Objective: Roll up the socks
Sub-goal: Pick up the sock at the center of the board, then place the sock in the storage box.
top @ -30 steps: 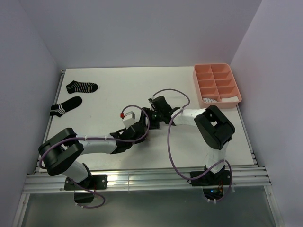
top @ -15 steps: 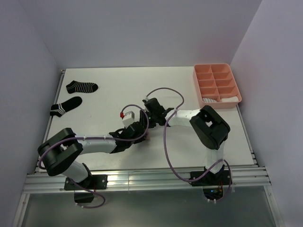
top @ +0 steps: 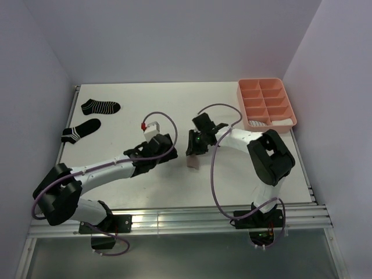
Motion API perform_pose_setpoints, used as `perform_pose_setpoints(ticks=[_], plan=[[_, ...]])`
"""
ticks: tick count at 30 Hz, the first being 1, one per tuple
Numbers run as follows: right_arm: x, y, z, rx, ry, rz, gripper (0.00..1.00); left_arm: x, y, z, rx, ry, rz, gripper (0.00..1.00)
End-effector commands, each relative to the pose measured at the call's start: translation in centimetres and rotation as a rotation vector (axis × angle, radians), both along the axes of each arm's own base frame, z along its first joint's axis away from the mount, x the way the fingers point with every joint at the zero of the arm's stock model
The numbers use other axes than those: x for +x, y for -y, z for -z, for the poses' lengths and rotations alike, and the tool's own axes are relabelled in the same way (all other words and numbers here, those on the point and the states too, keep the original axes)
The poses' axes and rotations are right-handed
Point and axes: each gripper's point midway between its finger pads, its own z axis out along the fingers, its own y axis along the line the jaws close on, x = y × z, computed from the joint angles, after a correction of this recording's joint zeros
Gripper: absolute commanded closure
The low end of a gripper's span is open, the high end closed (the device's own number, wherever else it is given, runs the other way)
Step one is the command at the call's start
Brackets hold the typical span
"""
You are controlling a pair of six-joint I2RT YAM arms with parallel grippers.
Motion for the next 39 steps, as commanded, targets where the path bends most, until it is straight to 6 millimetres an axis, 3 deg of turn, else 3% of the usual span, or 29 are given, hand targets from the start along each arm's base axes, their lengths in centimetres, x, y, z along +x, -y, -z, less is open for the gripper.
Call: perform_pose_setpoints(ticks=[1, 3, 5, 6, 8, 9, 10, 13, 15, 16, 17, 18, 20, 24, 32, 39], plan=[[2.8, 4.2, -4.5, -0.034, 0.049, 0.121, 1.0, 3.1, -2.3, -4.9, 0.018, 0.086, -0.05, 0.25], [4.6, 6.5, -6.0, -0.03, 0.065, 0.199, 1.0, 4.1, -2.8, -6.8, 0.004, 0.111, -0.045, 0.24], [5.9, 8.3, -7.7, -0.021, 0.088, 0.264, 1.0, 5.3, -4.6, -8.2, 0.016, 0.127, -0.078, 0.21], [7.3, 10.3, -9.3, -0.02, 0.117, 0.328, 1.0, 6.2, -5.3, -9.6, -0.007, 0.143, -0.094, 0.2], [8.3, 12.7, -10.8, -0.033, 0.139, 0.4, 1.0, 7.0, -6.7, -10.7, -0.002, 0.156, -0.106, 0.19], [9.5, 14.0, -12.4, -0.032, 0.177, 0.448, 1.0, 7.7, -8.3, -11.6, -0.007, 0.165, -0.142, 0.17], [10.5, 16.5, -13.8, -0.033, 0.208, 0.52, 1.0, 7.9, -9.0, -12.1, -0.014, 0.167, -0.146, 0.17], [12.6, 21.1, -17.1, -0.068, 0.283, 0.65, 1.0, 8.7, -12.7, -13.2, 0.016, 0.193, -0.202, 0.16], [13.7, 25.5, -19.2, -0.094, 0.312, 0.78, 1.0, 8.8, -14.3, -13.5, 0.034, 0.201, -0.215, 0.12], [14.2, 27.2, -19.3, -0.121, 0.316, 0.833, 1.0, 8.8, -15.9, -13.8, 0.065, 0.21, -0.239, 0.11], [14.5, 30.4, -20.4, -0.138, 0.333, 0.918, 1.0, 8.9, -17.1, -14.0, 0.102, 0.218, -0.278, 0.09], [14.8, 31.7, -20.7, -0.143, 0.341, 0.968, 1.0, 8.7, -17.7, -14.0, 0.128, 0.219, -0.291, 0.08], [15.3, 35.1, -21.2, -0.182, 0.372, 1.069, 1.0, 8.1, -19.0, -13.8, 0.175, 0.226, -0.321, 0.07], [16.3, 38.8, -21.7, -0.256, 0.428, 1.2, 1.0, 6.5, -19.9, -13.8, 0.194, 0.274, -0.311, 0.07], [18.7, 41.7, -18.7, -0.356, 0.436, 1.277, 1.0, 3.6, -21.8, -11.0, 0.227, 0.292, -0.347, 0.07], [20.6, 44.0, -15.8, -0.386, 0.425, 1.297, 1.0, 3.3, -23.0, -9.6, 0.258, 0.311, -0.396, 0.03]])
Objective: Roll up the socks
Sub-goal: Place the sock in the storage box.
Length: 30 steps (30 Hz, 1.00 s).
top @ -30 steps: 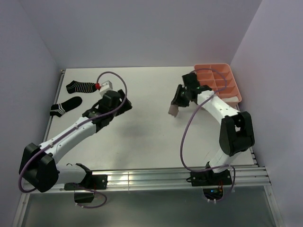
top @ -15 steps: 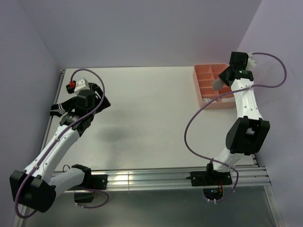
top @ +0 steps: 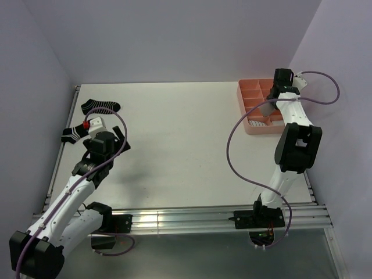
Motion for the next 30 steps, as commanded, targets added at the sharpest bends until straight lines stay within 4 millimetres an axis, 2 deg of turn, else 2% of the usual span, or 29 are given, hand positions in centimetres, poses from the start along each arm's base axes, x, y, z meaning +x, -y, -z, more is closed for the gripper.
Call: perform_pose_setpoints(ticks=[1, 8, 10, 11, 12, 14, 19, 25, 30], plan=[[1.9, 3.2, -2.5, -0.073, 0.1, 0.071, 1.0, 0.7, -0.9, -1.3, 0.028, 0.071, -0.043, 0.03], [2.7, 6.8, -2.4, -0.173, 0.087, 0.136, 1.0, 0.6, -1.6, -0.6, 0.053, 0.059, -0.079, 0.03], [3.3, 7.2, -1.6, -0.183, 0.071, 0.135, 1.0, 0.5, -1.8, -0.8, 0.05, 0.072, -0.085, 0.02], [3.6, 7.6, -1.9, -0.195, 0.075, 0.144, 1.0, 0.5, -1.8, -0.6, 0.052, 0.071, -0.086, 0.02], [3.8, 7.7, -1.0, -0.196, 0.057, 0.145, 1.0, 0.4, -1.9, -0.6, 0.054, 0.071, -0.088, 0.02], [4.3, 7.9, -0.8, -0.202, 0.055, 0.146, 1.0, 0.4, -2.0, -0.6, 0.056, 0.069, -0.093, 0.02], [5.0, 8.0, 1.3, -0.188, 0.032, 0.146, 1.0, 0.4, -1.9, -0.3, 0.058, 0.061, -0.09, 0.03], [4.2, 7.5, 3.3, -0.162, -0.003, 0.147, 1.0, 0.4, -2.2, -0.4, 0.066, 0.067, -0.102, 0.03], [2.7, 7.0, 4.8, -0.132, -0.036, 0.167, 1.0, 0.4, -2.1, -0.4, 0.066, 0.069, -0.1, 0.03]])
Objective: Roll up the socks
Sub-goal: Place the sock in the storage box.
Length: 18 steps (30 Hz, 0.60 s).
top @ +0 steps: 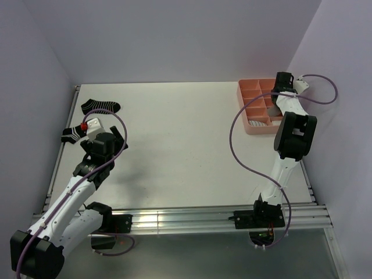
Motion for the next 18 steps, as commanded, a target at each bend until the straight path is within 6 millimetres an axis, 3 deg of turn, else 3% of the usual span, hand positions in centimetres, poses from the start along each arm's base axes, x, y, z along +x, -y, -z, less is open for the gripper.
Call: perform_pose_setpoints(ticks=[1, 12, 18], plan=[[-0.8, 0.3, -0.6, -0.003, 0.03, 0.047, 1.0, 0.3, -0.3, -0.8, 0.016, 0.039, -0.011, 0.03], [-1.2, -0.3, 2.3, 0.131, -0.007, 0.078, 1.0, 0.2, -0.3, -0.7, 0.013, 0.034, -0.01, 0.03], [-2.8, 2.2, 3.2, 0.201, 0.013, 0.208, 1.0, 0.3, -0.2, -0.5, 0.008, 0.029, -0.008, 0.03]])
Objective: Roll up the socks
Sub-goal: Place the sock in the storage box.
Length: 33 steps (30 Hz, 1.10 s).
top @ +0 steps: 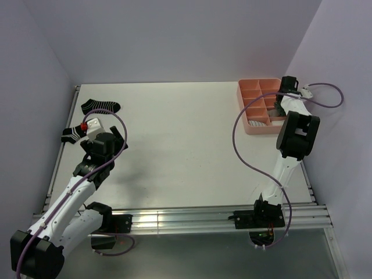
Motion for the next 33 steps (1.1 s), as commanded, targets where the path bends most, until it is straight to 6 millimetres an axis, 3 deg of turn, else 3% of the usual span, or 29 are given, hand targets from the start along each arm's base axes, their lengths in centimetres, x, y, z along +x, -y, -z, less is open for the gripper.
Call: perform_pose_setpoints(ticks=[1, 6, 12, 18, 25, 33], plan=[[-1.2, 1.9, 0.4, 0.058, 0.016, 0.107, 1.0, 0.2, -0.2, -0.4, 0.007, 0.025, -0.006, 0.03], [-0.5, 2.5, 0.6, 0.088, 0.029, 0.087, 1.0, 0.3, -0.2, -0.3, 0.007, 0.02, -0.009, 0.03], [0.1, 1.8, 1.1, 0.13, 0.011, 0.045, 0.64, 0.2, -0.2, -0.3, 0.009, 0.015, -0.011, 0.03], [-0.1, 1.7, -1.0, 0.114, 0.06, 0.037, 0.47, 0.2, -0.2, -0.3, 0.008, 0.016, -0.013, 0.03], [-0.2, 1.5, -3.5, 0.107, 0.091, 0.034, 0.38, 0.3, -0.2, -0.4, 0.007, 0.021, -0.011, 0.03], [-0.4, 1.3, -6.3, 0.094, 0.132, 0.027, 0.38, 0.2, -0.3, -0.8, 0.003, 0.035, -0.015, 0.03]])
